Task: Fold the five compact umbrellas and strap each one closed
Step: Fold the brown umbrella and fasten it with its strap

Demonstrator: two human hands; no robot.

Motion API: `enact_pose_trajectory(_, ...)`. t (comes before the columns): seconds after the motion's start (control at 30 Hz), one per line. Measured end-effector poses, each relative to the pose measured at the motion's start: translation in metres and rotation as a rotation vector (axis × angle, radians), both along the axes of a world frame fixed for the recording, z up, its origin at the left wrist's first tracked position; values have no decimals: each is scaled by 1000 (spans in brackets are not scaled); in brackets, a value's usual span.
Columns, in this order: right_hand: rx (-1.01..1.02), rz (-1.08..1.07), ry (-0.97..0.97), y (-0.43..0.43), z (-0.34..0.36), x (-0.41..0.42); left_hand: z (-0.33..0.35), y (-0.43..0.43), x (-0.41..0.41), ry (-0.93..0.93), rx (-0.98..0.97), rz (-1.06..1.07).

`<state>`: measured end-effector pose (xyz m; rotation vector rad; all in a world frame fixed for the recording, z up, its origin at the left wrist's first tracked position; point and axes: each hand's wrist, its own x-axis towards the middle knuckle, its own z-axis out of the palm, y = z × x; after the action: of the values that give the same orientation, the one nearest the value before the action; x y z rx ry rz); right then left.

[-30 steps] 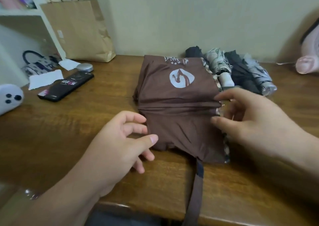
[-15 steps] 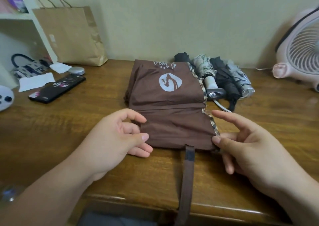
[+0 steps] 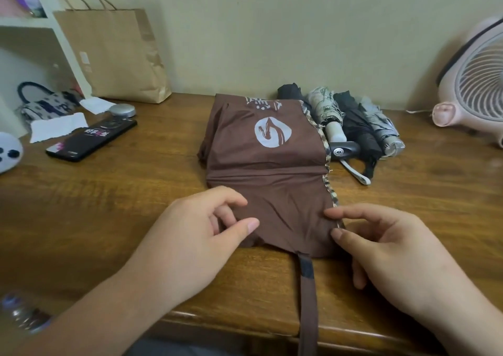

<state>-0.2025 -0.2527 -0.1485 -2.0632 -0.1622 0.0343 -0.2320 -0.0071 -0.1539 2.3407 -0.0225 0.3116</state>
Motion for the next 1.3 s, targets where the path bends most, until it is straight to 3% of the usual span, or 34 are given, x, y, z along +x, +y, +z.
enact_pose_trajectory(0.07,65,-35,7,-3,-2,-1,-7,-1,-3,18,-223,50)
enact_pose_trajectory(0.1,102,-47,23,-4,-2,-1,-12,0,-5,-4,-234,48)
enact_pose_trajectory(0.27,136,-68,141,-7,3,0,-16,3,-8,-158,366,-238)
enact_pose_trajectory(0.43,-83,-64,138,-8,3,-1,-21,17,1,-216,540,-396)
enact_pose_trajectory(0.57,-390,-61,-82,-2,-6,-7,-18,32,-2,-170,584,-449)
enact_pose_trajectory(0.7,-764,-3,-248,3,-1,-14,-2,16,6,-183,562,-390)
enact_pose_trajectory(0.8,-840,-23,-344,10,10,-8,6,-5,27,-244,551,-316)
enact_pose_trajectory(0.9,-778,-2,-501,22,20,12,1,-16,49,-22,659,-376)
enact_pose_trajectory(1.0,-729,163,-522,35,23,45,-1,-21,55,253,785,-529)
enact_pose_trajectory(1.1,-771,381,-415,47,13,73,0,-18,49,300,747,-613)
enact_pose_trajectory(1.17,-775,473,-373,50,2,79,0,-12,47,210,616,-624)
enact_pose_trajectory(1.23,-797,508,-422,46,-10,78,-2,-5,48,54,474,-539)
enact_pose_trajectory(1.3,-838,553,-501,39,-17,76,-5,2,50,4,523,-397)
